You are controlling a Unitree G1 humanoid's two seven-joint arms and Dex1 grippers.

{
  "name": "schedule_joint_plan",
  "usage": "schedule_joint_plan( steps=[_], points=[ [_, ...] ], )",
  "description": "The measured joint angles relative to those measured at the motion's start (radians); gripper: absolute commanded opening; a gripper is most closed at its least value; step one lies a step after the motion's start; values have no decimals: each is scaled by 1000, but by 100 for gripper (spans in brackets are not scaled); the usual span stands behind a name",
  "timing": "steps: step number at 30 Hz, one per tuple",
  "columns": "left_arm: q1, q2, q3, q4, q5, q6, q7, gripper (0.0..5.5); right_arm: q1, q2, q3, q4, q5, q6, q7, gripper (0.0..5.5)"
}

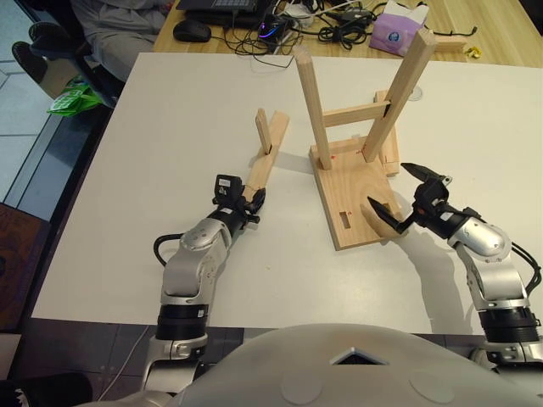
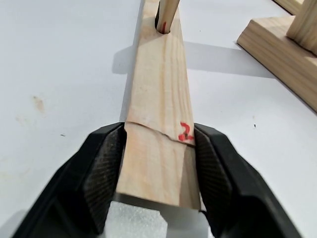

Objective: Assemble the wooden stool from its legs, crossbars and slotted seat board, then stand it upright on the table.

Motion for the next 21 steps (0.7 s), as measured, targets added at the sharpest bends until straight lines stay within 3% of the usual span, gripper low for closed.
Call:
schedule_joint_plan(
  steps=[6,14,17,21],
  points=[
    [5,-82,40,24,-23,-92,25,216,-62,10,-56,2,79,66,-7,540],
    [-40,-134,111,18,-12,-385,54,212,-201,0,-210,26,218,166,-31,540],
    [-49,-133,111,28,-8,-399,52,211,-243,6,-228,13,254,199,-47,540],
    [-15,-90,15,93,39,-294,-6,208,-245,7,-225,14,241,193,-48,540]
  ],
)
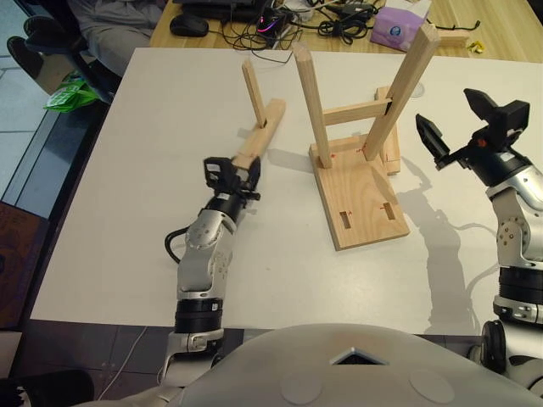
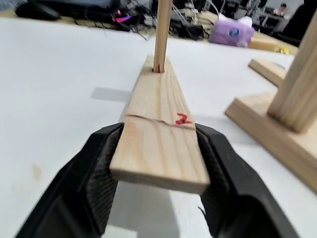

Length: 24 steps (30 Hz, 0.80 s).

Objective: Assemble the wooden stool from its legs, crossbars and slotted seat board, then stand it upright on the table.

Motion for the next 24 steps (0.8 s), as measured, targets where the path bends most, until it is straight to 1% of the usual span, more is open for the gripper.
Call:
schedule_joint_plan(
  steps=[4,5,9,11,15,19,24],
  points=[
    [29,67,-59,-13,48,69,-39,207,11,7,2,0,-7,-15,0,540],
    [30,71,-63,-14,54,71,-39,243,14,8,3,0,-9,-17,0,540],
    [22,87,-80,-24,88,99,-42,308,44,32,26,-1,-20,-23,-1,540],
    [14,114,-85,-35,94,123,-51,335,50,38,35,-3,-27,-30,-9,540],
    [-51,147,-88,-28,100,205,-72,335,62,62,41,-2,-46,-56,-29,540],
    [-148,149,-113,48,111,223,-94,335,62,76,46,4,-59,-75,-43,540],
    [-183,136,-112,93,97,220,-115,274,49,79,50,10,-67,-86,-49,540]
  ],
)
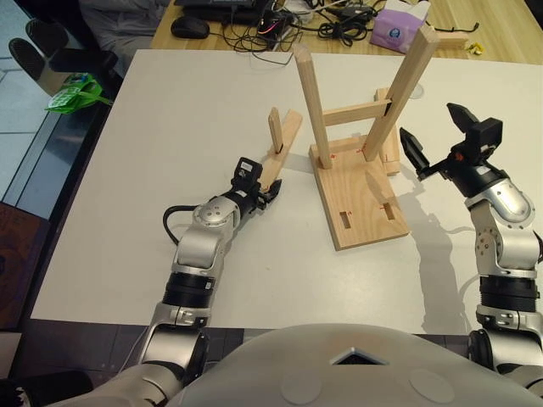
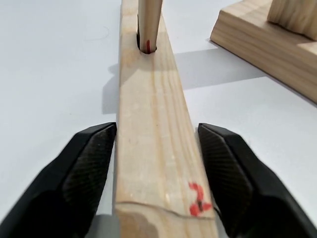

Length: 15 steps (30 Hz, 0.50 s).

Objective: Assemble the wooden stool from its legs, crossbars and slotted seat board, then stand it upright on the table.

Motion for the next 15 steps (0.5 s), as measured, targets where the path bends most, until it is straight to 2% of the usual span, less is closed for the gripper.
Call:
schedule_joint_plan(
  steps=[5,11,15],
  points=[
    [10,-16,19,10,-9,-17,2,207,-1,1,0,0,0,0,-12,540],
    [49,-31,20,-19,-11,-36,4,207,-5,1,0,0,0,0,-21,540],
    [92,-92,79,-27,-27,-118,79,207,-14,0,-2,3,0,0,-25,540]
  ],
)
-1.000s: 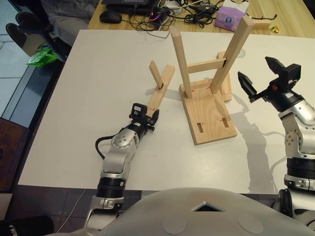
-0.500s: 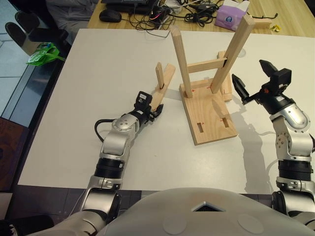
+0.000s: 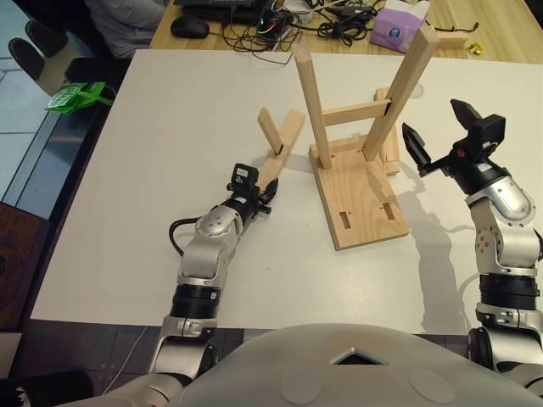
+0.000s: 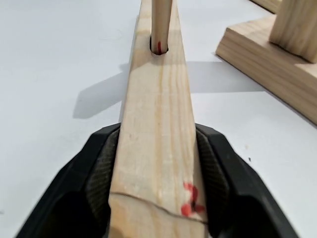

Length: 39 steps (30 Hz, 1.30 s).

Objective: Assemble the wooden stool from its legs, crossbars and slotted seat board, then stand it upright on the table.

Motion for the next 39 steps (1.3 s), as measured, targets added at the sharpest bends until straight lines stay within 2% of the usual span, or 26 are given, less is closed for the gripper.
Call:
schedule_joint_plan(
  steps=[6,9,16,20,26,33,39],
  points=[
    [-37,-4,78,-11,-2,-182,22,207,-35,-13,-11,45,-18,-2,-7,540],
    [-51,-18,114,-9,21,-316,88,207,-55,-14,-31,57,-8,1,-9,540],
    [-83,-77,127,-10,78,-586,201,207,-213,-9,-155,19,206,152,-50,540],
    [-143,-75,137,-39,93,-658,218,207,-239,-45,-144,-144,341,314,-3,540],
    [-190,-94,67,-62,117,-674,201,207,-274,-92,-70,-360,501,487,58,540],
    [-282,-98,-30,-102,181,-669,165,207,-357,57,218,-199,292,455,33,540],
    [-288,-87,-84,-107,216,-710,134,207,-362,142,232,-210,280,447,11,540]
  ],
)
